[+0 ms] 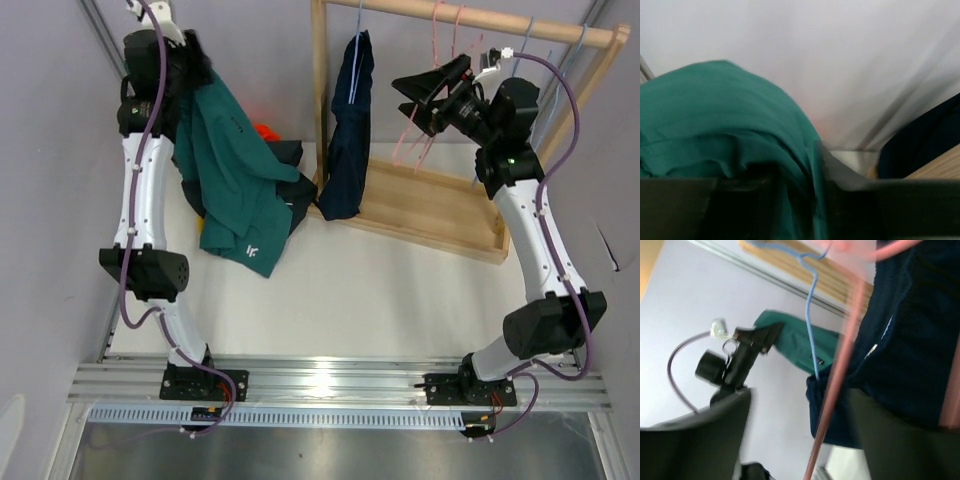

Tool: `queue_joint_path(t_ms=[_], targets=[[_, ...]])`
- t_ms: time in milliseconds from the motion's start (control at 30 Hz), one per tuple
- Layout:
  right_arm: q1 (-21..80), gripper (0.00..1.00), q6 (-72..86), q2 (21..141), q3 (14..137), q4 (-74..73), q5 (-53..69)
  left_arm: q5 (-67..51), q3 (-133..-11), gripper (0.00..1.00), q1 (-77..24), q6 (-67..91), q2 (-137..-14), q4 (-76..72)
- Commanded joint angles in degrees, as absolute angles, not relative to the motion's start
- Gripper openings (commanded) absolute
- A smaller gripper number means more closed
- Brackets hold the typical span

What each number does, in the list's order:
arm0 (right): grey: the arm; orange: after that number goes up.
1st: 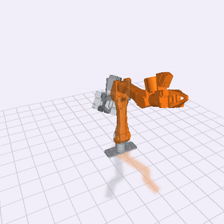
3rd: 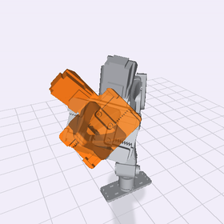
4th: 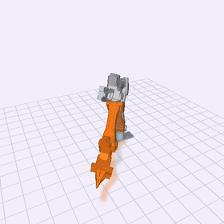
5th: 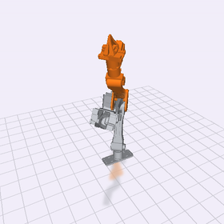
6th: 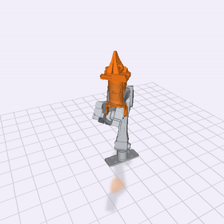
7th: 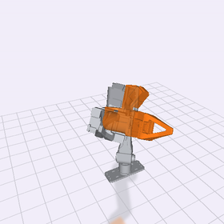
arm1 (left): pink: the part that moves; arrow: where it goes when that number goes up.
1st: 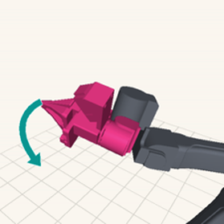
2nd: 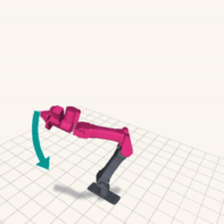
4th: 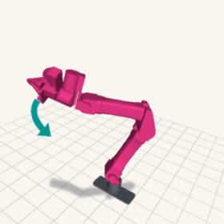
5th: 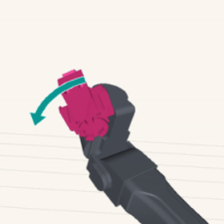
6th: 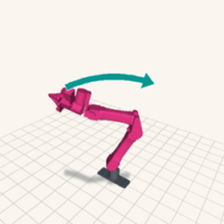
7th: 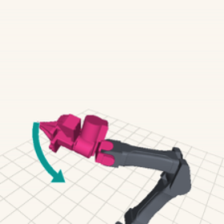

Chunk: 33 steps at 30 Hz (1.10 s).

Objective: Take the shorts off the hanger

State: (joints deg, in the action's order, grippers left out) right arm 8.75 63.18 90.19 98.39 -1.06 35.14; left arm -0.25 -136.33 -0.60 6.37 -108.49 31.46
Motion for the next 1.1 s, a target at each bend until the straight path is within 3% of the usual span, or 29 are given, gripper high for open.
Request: queue_joint_path(t_ms=[0,67,100,267,467,600,733,900,1067], targets=[[9.1,1.0,58.6,83.9,98.3,-2.5,34.7,-1.9,-133.8,0.78,-0.2,9.6,-111.0,27.7],[9.1,0.99,58.0,82.5,98.1,-4.0,34.5,1.9,-132.4,0.99,-0.2,10.3,-111.3,27.9],[9.0,0.99,57.6,82.0,97.9,-4.8,34.5,2.9,-131.4,1.0,-0.2,10.3,-110.9,28.1],[8.8,0.99,57.6,79.4,96.5,-5.4,33.8,2.4,-129.8,0.99,-0.2,10.0,-106.2,28.7],[8.9,0.99,58.3,77.3,96.1,-5.9,33.7,-8.2,-126.8,0.99,-1.4,7.2,-95.4,27.3],[8.9,0.99,59.3,75.8,96.2,-6.6,33.4,-7.2,-125.4,0.99,-1.9,6.9,-96.6,31.2],[8.8,0.99,58.0,73.3,97.1,-10.5,32.0,-2.5,-127.4,0.99,-2.9,9.7,-101.2,46.0],[8.9,0.99,55.5,72.5,97.7,-15.1,31.7,-2.0,-98.7,0.99,-8.8,10.6,-85.4,32.6],[10.5,0.99,44.8,71.2,105.3,-34.0,17.2,-6.3,-94.0,0.99,-11.4,11.3,-78.0,37.1]])
